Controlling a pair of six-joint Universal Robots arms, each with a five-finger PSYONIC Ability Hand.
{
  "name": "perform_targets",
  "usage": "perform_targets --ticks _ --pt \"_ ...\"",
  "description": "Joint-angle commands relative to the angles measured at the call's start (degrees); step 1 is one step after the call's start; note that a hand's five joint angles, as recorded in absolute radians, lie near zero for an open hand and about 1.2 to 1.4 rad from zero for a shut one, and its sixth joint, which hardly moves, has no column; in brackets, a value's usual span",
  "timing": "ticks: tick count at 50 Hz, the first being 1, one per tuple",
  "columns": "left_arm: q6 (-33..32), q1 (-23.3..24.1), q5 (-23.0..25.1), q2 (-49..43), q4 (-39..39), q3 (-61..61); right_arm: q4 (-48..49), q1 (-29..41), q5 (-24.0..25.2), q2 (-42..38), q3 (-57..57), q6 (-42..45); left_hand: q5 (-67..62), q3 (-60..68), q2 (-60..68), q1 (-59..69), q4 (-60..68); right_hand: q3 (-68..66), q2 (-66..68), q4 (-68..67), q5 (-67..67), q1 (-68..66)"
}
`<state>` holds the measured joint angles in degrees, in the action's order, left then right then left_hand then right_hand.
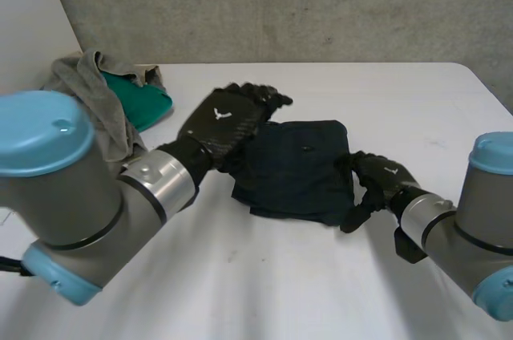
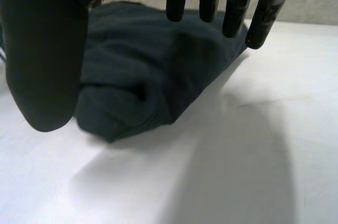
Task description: Fold the laundry.
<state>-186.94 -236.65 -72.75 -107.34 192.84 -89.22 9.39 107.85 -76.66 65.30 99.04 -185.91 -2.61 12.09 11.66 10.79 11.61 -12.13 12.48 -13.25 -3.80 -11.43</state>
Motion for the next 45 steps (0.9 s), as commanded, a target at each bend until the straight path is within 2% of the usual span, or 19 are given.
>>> perform_targets --ticks 1,6,7,11,15,20,25,29,36,45 --pt "-3.3 0.0 -0.3 -10.8 -2.2 5.4 1.0 1.9 -1.4 -1.0 -0.5 1.3 -1.5 2.0 2.4 3.3 2.5 0.2 -0.5 1.3 1.9 -0.5" --pt "-6.2 -0.3 -6.9 -13.8 -2.9 9.0 0.6 2.8 -4.2 0.0 -2.8 4.3 -1.3 1.8 2.3 3.1 2.3 0.2 -0.5 1.3 1.9 -0.5" --pt "-6.2 -0.5 -9.4 -13.7 -3.0 10.5 0.5 3.0 -4.6 0.2 -3.5 5.1 -1.1 1.7 2.1 3.0 2.1 0.2 -0.5 1.3 1.9 -0.5" --pt "-6.1 0.0 -12.9 -13.8 -3.1 14.2 -0.3 3.1 -5.0 1.6 -7.9 9.0 -0.1 0.7 1.1 2.0 1.1 0.4 -0.7 1.5 2.0 -0.3" --pt "-6.1 0.5 -12.7 -14.4 -3.8 16.9 -6.3 3.2 -4.8 1.0 -14.8 11.1 1.2 -0.7 -0.3 0.6 -0.2 1.5 -1.9 2.7 3.2 0.8" --pt "-6.6 3.4 -12.7 -20.5 -6.2 21.8 -13.5 4.8 -4.6 -7.9 -25.7 11.8 2.6 -2.0 -1.6 -0.7 -1.6 2.1 -2.5 3.3 3.8 1.4" --pt "-6.9 4.2 -13.8 -29.5 -13.1 29.2 -14.6 5.4 -4.7 -13.2 -31.1 14.1 2.2 -1.7 -1.3 -0.4 -1.2 2.1 -2.5 3.3 3.8 1.4" --pt "-8.8 4.1 -16.4 -33.7 -14.6 31.9 -14.9 5.4 -5.2 -17.0 -33.3 17.5 1.9 -1.4 -0.9 -0.1 -0.9 2.1 -2.5 3.3 3.8 1.4" --pt "-17.4 4.2 -20.6 -35.0 -14.4 31.9 -15.9 5.4 -5.8 -20.1 -34.2 21.3 2.2 -1.7 -1.3 -0.4 -1.2 2.1 -2.5 3.3 3.8 1.4" --pt "-17.7 5.0 -20.3 -32.6 -14.5 31.7 -16.2 5.5 -6.2 -19.9 -35.1 23.0 2.4 -1.9 -1.4 -0.6 -1.4 1.9 -2.2 3.0 3.6 1.2"
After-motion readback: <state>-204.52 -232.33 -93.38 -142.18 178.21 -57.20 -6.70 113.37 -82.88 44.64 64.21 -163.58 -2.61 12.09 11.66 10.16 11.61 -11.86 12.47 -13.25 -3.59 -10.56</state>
